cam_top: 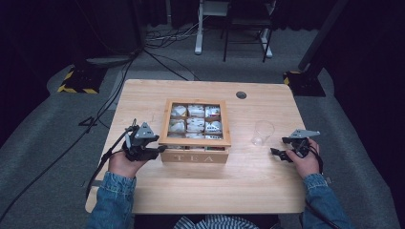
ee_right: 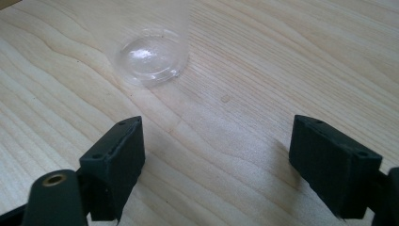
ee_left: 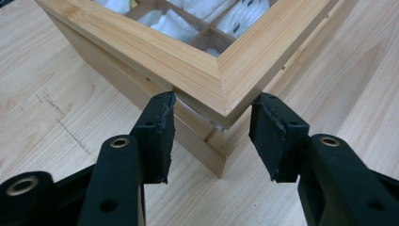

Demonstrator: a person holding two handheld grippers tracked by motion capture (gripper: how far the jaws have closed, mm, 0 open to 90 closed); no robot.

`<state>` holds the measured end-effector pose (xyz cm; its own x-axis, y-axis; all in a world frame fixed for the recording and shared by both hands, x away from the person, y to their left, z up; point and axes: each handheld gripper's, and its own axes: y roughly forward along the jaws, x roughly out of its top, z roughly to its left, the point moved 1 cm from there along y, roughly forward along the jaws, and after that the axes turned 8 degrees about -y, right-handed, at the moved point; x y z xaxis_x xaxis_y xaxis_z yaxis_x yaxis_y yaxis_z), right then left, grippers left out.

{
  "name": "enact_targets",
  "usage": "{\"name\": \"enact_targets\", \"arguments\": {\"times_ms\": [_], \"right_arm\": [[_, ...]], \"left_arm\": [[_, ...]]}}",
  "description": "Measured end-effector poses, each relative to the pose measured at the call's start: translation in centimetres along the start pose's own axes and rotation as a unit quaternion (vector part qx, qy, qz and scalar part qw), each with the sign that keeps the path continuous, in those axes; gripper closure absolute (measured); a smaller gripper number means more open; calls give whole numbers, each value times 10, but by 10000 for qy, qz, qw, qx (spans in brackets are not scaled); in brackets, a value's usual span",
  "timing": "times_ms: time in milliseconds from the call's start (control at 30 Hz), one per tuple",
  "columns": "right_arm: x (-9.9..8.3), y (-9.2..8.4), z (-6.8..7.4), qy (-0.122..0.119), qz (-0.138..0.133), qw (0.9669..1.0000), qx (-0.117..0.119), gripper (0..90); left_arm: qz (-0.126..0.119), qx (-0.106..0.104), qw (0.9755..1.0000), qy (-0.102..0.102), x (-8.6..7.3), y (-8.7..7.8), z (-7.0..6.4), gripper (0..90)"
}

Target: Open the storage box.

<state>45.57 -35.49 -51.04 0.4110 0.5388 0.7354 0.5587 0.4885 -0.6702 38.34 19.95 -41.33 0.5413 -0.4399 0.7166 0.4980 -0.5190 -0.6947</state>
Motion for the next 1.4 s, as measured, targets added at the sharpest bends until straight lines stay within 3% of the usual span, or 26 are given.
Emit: {"name": "enact_targets", "arguments": {"times_ms": [67,267,433,733,833,1400], "right_arm": [[0,0,0,-1,4,10000,-9,190],[-1,-1,1,-4,13,10000,-11,190],[-1,-1,2,3,5,10000,-11,191],[-1,-1,2,10,10,10000,-25,191],[-1,-1,2,25,8,10000,-32,190],[0,-1,3,62,20,9999,-78,190]], "left_arm": [[-41,-52,10000,-9,1,-2,1,509],[-267,121,9996,20,10,-10,-1,501],[-430,43,9990,-61,14,-12,2,486],[-567,201,9982,-89,26,-16,3,472],[-659,109,9976,-158,29,-16,6,465],[-902,161,9954,-285,45,-19,15,457]]}}
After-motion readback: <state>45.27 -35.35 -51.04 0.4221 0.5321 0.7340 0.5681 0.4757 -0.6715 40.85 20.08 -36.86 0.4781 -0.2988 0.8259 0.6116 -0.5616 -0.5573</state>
